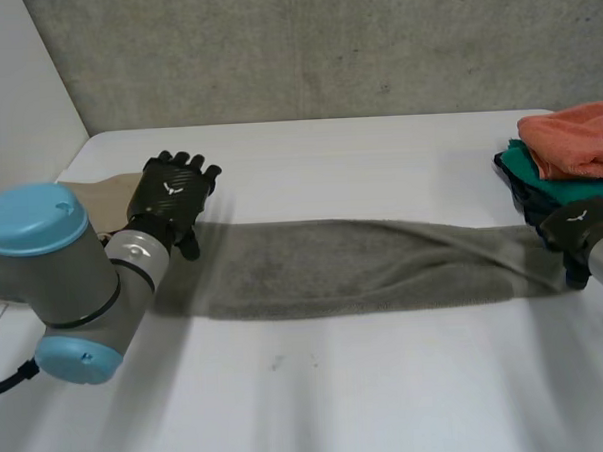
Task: Fold the laundry.
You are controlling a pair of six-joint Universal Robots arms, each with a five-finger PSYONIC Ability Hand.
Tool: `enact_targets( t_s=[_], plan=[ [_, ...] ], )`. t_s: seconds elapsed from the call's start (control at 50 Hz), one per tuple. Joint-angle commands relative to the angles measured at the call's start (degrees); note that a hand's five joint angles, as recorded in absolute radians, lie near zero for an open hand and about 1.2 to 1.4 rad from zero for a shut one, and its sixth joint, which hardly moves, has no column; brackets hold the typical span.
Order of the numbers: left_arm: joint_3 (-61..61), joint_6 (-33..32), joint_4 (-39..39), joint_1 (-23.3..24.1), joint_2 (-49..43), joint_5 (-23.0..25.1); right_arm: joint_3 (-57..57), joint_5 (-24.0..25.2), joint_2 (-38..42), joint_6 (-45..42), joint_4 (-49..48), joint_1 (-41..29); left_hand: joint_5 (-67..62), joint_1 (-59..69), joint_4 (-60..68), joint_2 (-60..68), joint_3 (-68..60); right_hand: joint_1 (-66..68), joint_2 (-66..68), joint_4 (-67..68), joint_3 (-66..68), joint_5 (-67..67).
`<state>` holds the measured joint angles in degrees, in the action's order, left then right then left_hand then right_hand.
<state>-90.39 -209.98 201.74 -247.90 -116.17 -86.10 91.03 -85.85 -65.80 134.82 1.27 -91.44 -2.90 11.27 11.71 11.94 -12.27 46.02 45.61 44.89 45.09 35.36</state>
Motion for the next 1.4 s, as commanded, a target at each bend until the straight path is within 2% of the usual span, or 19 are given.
enact_targets(
  t_s=[0.02,0.2,0.38,0.44,0.46,0.52,0.58,0.74,0.86,1.0,1.06,1.2,1.26,1.4],
  plan=[
    [-1.6,2.2,0.1,-0.2,0.3,0.1,-1.6,1.3,-0.3,3.5,-3.2,2.1,2.9,-1.3,-1.7,-1.9,2.3,-36.0,-35.6,-34.9,-35.1,-35.4],
    [-2.0,2.6,0.1,-0.6,0.2,0.0,-4.5,1.9,-0.3,10.5,-4.2,2.1,2.9,-1.3,-1.7,-1.9,2.3,-33.2,-32.8,-32.1,-32.3,-32.6],
    [-2.1,2.6,0.1,-0.9,0.1,0.1,-7.1,2.4,0.3,11.2,-6.9,2.0,2.9,-1.3,-1.7,-1.9,2.3,-31.7,-31.3,-30.6,-30.8,-31.1],
    [-2.2,2.6,0.1,-0.9,0.1,0.1,-7.6,2.5,1.5,11.2,-7.3,1.8,2.9,-1.3,-1.7,-1.9,2.3,-5.4,-5.0,-4.3,-4.5,-4.7],
    [-2.2,2.6,0.1,-0.9,0.1,0.1,-7.6,2.5,1.7,11.2,-7.4,1.7,2.9,-1.3,-1.7,-1.9,2.3,-5.8,-5.4,-4.7,-4.9,-5.2],
    [-2.6,2.6,0.1,-1.0,0.2,0.1,-7.3,3.8,1.9,10.3,-6.8,1.4,2.9,-1.3,-1.7,-1.9,2.3,-36.0,-35.6,-34.9,-35.1,-35.4],
    [-2.9,2.6,0.1,-1.2,0.2,0.1,-5.3,5.1,1.8,9.8,-6.5,1.6,2.9,-1.3,-1.7,-1.9,2.3,-36.0,-35.6,-34.9,-35.1,-35.4],
    [-3.6,2.6,0.1,-1.2,0.2,0.1,2.3,14.4,-2.5,4.7,-7.3,1.9,2.9,-1.3,-1.7,-1.9,2.3,-36.0,-35.6,-34.9,-35.1,-35.4],
    [-3.6,2.6,0.2,-1.2,0.1,0.1,0.5,15.4,2.5,1.2,-8.0,1.7,2.9,-1.3,-1.7,-1.9,2.3,-36.0,-35.6,-34.9,-35.1,-35.4],
    [-3.6,2.6,0.7,-1.4,-0.2,0.1,-6.6,15.1,11.6,-0.9,-10.8,0.3,2.9,-1.3,-1.7,-1.9,2.3,-36.0,-35.6,-34.9,-35.1,-35.4],
    [-3.6,2.6,0.8,-1.4,-0.3,0.1,-12.7,13.3,15.8,0.3,-13.1,-1.2,2.9,-1.3,-1.7,-1.9,2.3,-36.0,-35.6,-34.9,-35.1,-35.4],
    [-3.7,2.6,0.8,-1.2,-0.2,0.1,-20.4,-0.5,16.4,11.4,-29.5,-2.7,2.9,-1.3,-1.7,-1.9,2.3,-36.0,-35.6,-34.9,-35.1,-35.4],
    [-4.2,2.6,0.8,-1.1,0.3,0.0,-20.2,-1.8,15.1,13.0,-27.3,-2.9,2.9,-1.3,-1.7,-1.9,2.3,-36.0,-35.6,-34.9,-35.1,-35.4],
    [-4.8,2.6,0.8,-1.1,0.8,0.1,-15.2,0.5,9.3,12.6,-17.9,-3.1,2.9,-1.3,-1.7,-1.9,2.3,-36.0,-35.6,-34.9,-35.1,-35.4]
  ],
)
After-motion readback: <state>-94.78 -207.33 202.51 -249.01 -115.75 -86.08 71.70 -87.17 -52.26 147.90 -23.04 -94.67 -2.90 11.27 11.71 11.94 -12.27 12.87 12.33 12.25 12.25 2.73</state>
